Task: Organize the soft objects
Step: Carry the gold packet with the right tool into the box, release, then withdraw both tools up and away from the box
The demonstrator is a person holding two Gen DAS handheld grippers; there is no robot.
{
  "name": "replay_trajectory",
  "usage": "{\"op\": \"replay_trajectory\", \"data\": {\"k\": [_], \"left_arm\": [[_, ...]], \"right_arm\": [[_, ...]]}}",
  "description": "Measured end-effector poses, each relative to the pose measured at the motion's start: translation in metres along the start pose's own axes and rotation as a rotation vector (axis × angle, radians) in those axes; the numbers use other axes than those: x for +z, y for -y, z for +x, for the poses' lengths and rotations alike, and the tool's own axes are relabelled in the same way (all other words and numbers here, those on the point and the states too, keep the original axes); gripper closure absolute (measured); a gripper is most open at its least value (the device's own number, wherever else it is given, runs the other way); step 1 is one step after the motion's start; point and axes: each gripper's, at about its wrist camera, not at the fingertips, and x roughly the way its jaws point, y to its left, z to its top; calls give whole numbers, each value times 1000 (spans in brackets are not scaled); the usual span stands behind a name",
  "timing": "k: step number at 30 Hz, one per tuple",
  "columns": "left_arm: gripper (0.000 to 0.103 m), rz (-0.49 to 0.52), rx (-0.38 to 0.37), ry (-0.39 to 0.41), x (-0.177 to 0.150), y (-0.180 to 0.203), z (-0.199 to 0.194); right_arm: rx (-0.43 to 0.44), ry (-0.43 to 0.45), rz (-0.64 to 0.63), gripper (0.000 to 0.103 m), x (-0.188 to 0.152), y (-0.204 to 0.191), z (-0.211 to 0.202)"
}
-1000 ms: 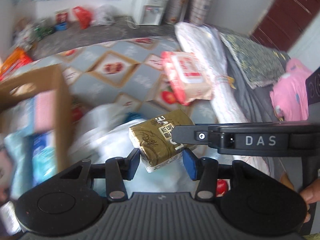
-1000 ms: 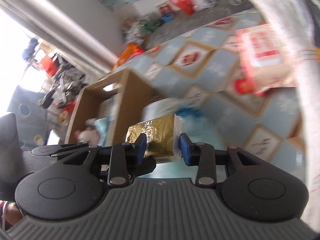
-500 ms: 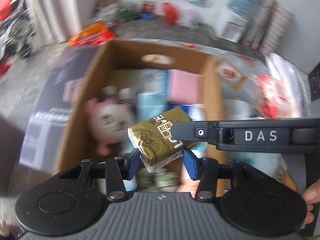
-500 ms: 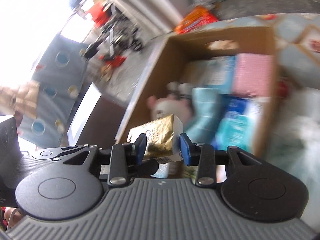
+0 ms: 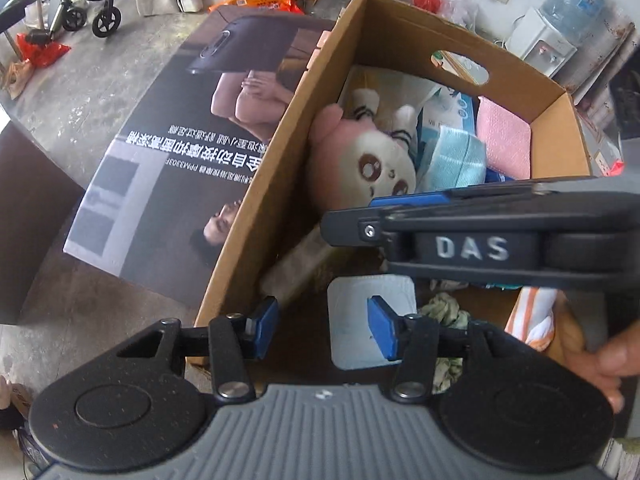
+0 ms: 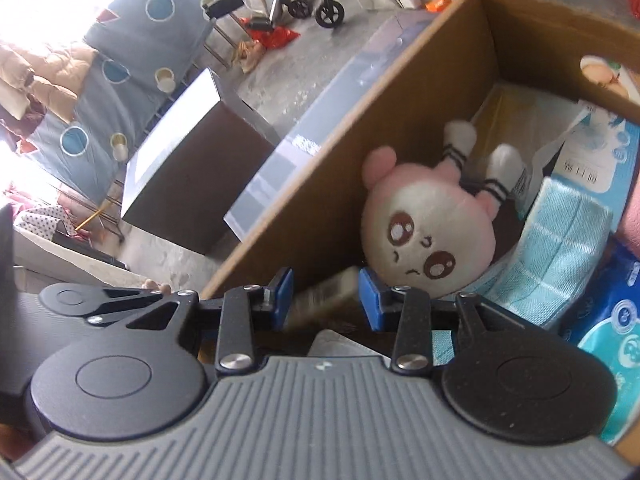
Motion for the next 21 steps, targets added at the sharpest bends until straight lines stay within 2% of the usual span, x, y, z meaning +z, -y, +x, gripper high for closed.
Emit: {"op": "replay_trajectory", "data": {"k": [6, 11, 14, 16, 19, 21], "left_arm": [[48, 16, -10, 5, -4, -2, -5], [42, 53, -7, 22, -4, -1, -8], [37, 66, -19, 38, -4, 1, -10], [30, 71, -22, 51, -5, 3, -13], [22, 76, -5, 59, -4, 9, -17], [22, 78, 7, 66, -3, 13, -20]], "right_arm": [[-4, 36, 74, 66, -6, 12, -10], [-35, 135, 160, 65, -18, 26, -46], [-69, 222, 235, 58, -32, 38, -80], [-88, 285, 283, 55, -45, 43, -105], [-125, 354, 312, 45, -66, 47, -138], [-136, 386, 315, 35, -80, 50, -156]]}}
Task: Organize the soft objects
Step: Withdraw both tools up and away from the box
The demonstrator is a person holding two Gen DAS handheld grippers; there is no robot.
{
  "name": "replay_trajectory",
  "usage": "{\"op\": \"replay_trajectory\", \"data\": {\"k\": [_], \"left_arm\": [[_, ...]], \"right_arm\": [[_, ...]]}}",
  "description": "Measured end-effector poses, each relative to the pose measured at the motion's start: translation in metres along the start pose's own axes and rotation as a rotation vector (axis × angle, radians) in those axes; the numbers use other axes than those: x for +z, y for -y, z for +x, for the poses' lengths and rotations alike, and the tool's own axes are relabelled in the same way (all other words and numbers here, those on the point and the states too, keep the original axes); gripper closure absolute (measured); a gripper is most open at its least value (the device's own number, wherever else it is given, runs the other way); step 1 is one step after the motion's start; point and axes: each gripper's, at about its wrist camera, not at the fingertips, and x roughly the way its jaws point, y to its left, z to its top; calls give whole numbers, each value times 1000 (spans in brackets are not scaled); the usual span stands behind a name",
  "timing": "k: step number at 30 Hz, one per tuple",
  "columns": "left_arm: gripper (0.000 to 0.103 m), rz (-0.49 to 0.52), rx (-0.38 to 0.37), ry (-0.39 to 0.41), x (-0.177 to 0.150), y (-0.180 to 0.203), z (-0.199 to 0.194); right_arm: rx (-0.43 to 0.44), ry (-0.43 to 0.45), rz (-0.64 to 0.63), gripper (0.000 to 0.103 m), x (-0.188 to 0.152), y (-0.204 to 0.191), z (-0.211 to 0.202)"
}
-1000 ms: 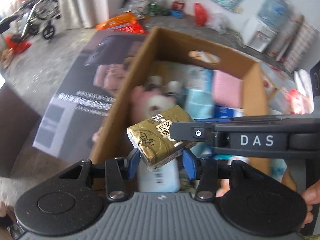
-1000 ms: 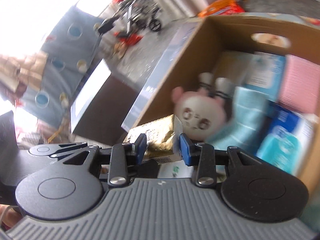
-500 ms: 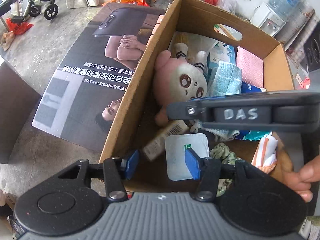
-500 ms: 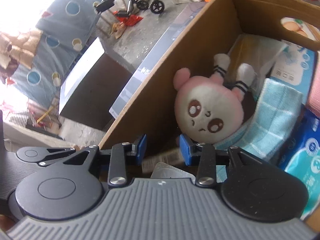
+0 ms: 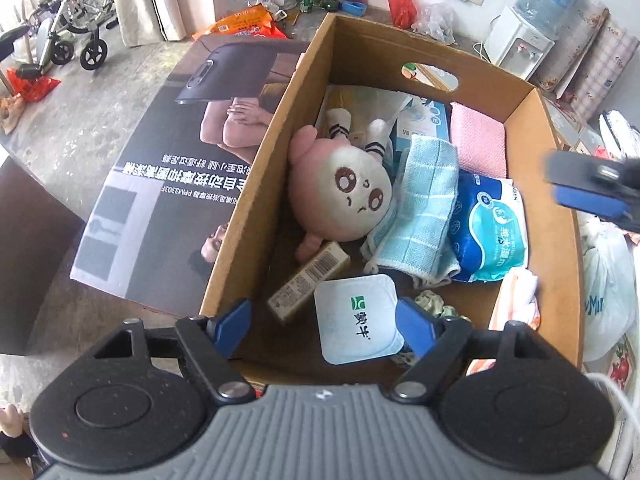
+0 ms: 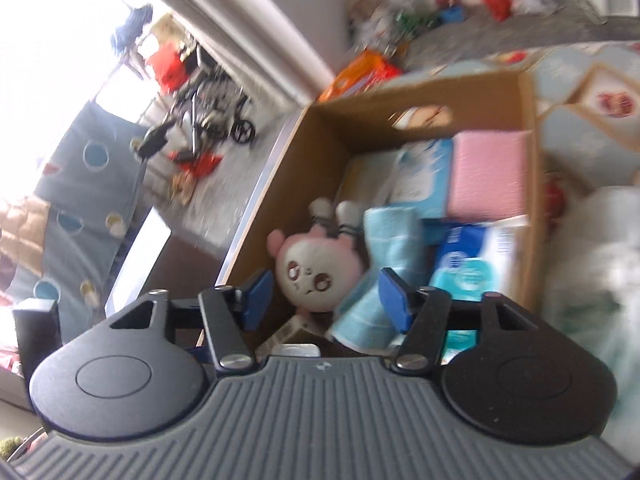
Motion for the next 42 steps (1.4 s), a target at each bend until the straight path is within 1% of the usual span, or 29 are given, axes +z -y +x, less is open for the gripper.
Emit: {"op": "replay_trajectory", "data": {"k": [3, 4, 5, 6, 7, 9, 10, 12, 15, 17, 19, 23, 26, 30, 33, 36, 40, 42], "left_arm": [[21, -15, 37, 36, 1, 5, -10], [18, -21, 48, 59, 1, 7, -15], [17, -22, 58, 85, 0, 9, -22], [14, -20, 68, 110, 0, 11, -28], [11, -18, 78, 135, 1, 13, -35], [7, -12, 90, 178, 1, 17, -48], [4, -11, 87, 199, 0, 18, -55], [0, -13, 62, 236, -1, 21, -65], [0, -25, 22, 261, -5, 24, -73], [0, -31, 25, 259, -10, 28, -74], [0, -25, 48, 247, -14, 34, -74], [0, 8, 97, 247, -27, 49, -77], [0, 44, 117, 256, -35, 60, -80], [0, 72, 105, 232, -39, 70, -83], [0, 67, 71, 213, -41, 73, -85], [0, 70, 70, 199, -45, 76, -83], [0, 85, 53, 125, -49, 81, -75], [0, 86, 42, 85, -51, 85, -70]], "right_arm": [[-27, 43, -5, 29, -12, 7, -28], [-42, 50, -6, 28, -17, 9, -38], [-62, 55, -15, 25, -22, 9, -48], [-91, 60, -29, 21, -27, 8, -60], [-124, 65, -45, 19, -33, 6, -70], [-175, 64, -70, 11, -46, 3, -87], [-193, 57, -84, 9, -52, 0, -93], [-218, 43, -106, 2, -67, -4, -105], [-235, -6, -126, 1, -87, -8, -110], [-246, -38, -126, 1, -98, -7, -109], [-267, -54, -134, 1, -105, -9, -109], [-308, -25, -170, 1, -109, -17, -113], [-316, -5, -181, 1, -108, -22, -114], [-318, -8, -174, 1, -109, -23, -111], [-314, -7, -148, 1, -108, -23, -110], [-340, -7, -144, 1, -106, -22, -108], [-335, -26, -118, 1, -103, -19, -103], [-349, -49, -110, 1, -104, -18, -97]]}}
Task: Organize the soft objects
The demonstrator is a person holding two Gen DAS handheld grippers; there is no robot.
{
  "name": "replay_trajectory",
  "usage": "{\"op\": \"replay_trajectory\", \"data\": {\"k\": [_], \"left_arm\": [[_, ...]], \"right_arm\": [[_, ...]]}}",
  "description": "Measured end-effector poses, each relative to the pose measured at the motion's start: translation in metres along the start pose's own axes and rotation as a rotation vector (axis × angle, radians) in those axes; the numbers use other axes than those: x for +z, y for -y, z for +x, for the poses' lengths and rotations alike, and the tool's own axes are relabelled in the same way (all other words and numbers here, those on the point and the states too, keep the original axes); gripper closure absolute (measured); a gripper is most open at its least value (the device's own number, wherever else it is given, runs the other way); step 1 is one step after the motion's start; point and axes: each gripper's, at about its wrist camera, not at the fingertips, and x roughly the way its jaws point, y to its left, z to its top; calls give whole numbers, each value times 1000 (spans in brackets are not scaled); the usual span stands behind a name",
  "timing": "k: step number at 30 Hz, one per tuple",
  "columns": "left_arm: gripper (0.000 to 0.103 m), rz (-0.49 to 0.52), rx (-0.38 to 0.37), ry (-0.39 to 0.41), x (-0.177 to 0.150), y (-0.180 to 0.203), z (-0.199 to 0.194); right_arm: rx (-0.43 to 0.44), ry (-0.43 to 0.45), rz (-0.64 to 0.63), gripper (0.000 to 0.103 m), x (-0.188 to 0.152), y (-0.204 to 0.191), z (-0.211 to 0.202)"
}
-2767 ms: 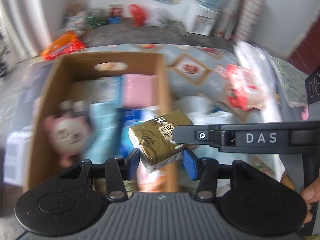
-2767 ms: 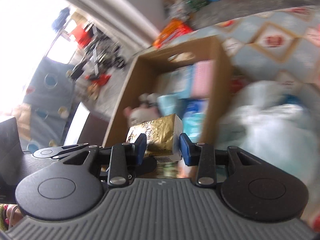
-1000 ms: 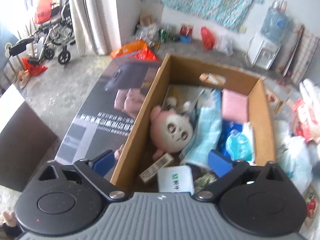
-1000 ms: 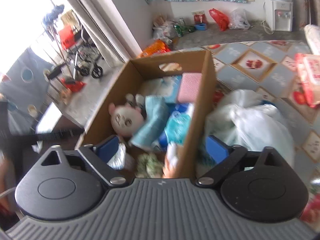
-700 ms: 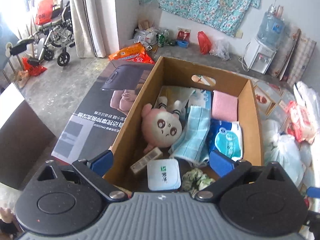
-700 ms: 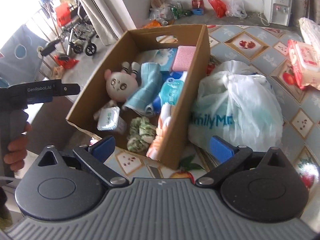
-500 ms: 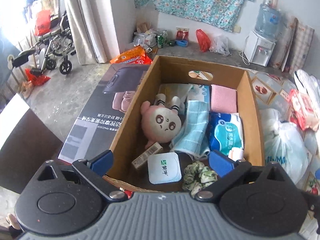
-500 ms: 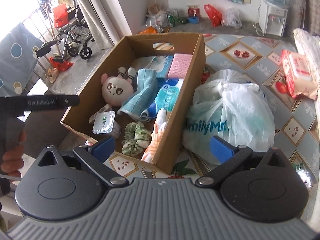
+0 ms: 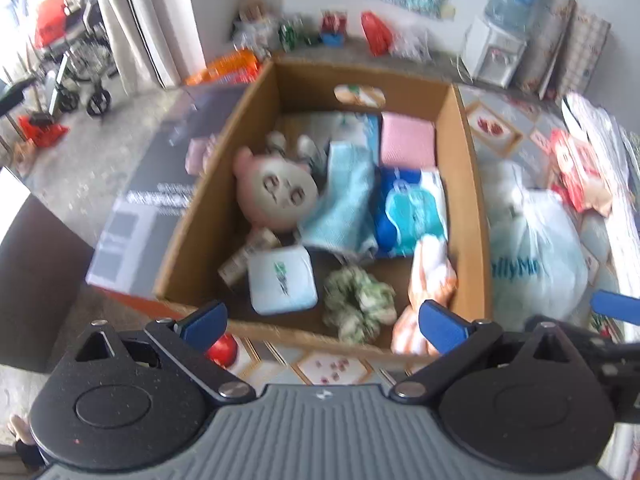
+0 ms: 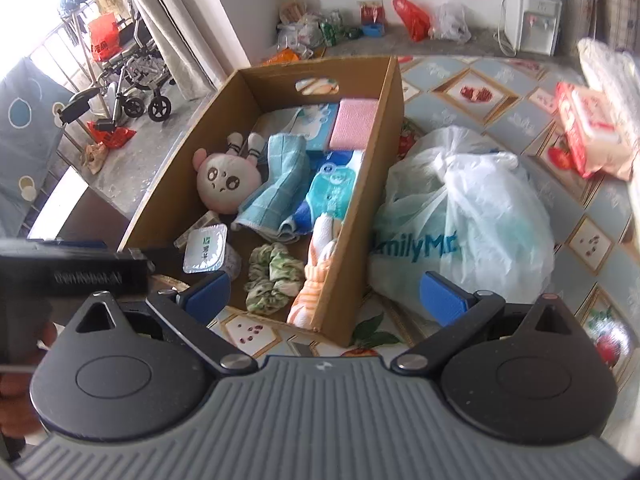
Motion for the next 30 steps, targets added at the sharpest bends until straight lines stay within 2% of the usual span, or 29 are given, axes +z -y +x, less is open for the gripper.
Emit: {"op": "replay_trajectory", "data": {"k": [6, 14, 30], "left_arm": [[1, 45, 12, -28, -9, 14, 5], [1, 43, 8, -54, -12, 16, 11], [1, 28, 18, -78, -14, 14, 18]], "right_arm": [[-52, -39, 21, 1, -3, 6, 11], [-117, -78, 27, 1, -7, 13, 19], [-135, -103, 13, 1, -8, 9, 24]]}}
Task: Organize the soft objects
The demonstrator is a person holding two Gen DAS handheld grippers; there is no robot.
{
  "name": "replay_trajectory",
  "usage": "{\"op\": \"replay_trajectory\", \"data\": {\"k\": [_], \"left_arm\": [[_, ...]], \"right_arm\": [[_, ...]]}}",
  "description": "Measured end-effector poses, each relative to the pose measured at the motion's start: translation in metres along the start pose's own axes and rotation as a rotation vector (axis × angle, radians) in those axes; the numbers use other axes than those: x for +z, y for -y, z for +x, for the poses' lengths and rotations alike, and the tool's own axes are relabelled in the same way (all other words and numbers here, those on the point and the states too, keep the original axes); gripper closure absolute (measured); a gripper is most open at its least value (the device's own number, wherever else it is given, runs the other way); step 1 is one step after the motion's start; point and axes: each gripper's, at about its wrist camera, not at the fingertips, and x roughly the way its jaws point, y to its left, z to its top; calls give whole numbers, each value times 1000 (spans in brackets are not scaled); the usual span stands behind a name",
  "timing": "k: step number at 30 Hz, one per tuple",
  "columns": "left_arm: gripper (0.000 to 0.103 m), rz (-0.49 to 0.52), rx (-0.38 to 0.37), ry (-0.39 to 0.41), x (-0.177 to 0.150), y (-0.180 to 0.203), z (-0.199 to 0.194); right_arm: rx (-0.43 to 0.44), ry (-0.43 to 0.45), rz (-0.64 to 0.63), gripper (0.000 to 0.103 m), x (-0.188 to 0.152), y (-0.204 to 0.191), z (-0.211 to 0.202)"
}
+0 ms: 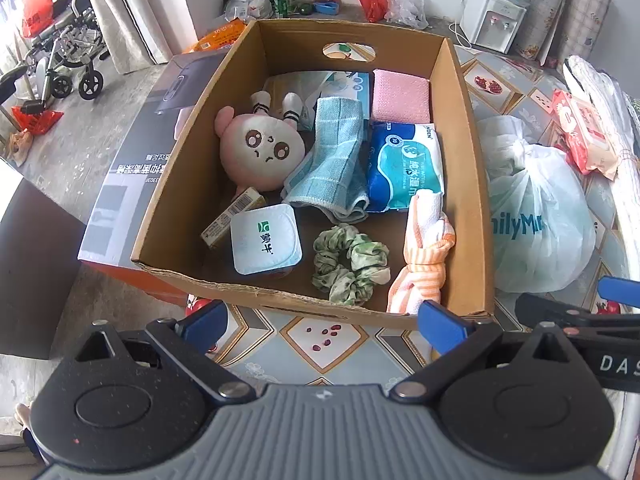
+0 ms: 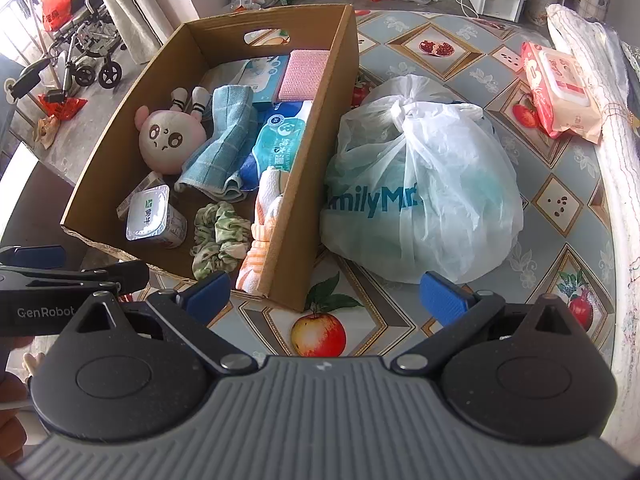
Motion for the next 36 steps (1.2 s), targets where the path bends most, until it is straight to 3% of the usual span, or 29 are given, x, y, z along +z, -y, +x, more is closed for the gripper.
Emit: {"op": "replay_trajectory", "data": {"k": [36], "left_arm": [[4, -89, 31, -17, -2, -40, 6]], "right_arm": [[26, -8, -92, 1, 15, -40, 19]]}}
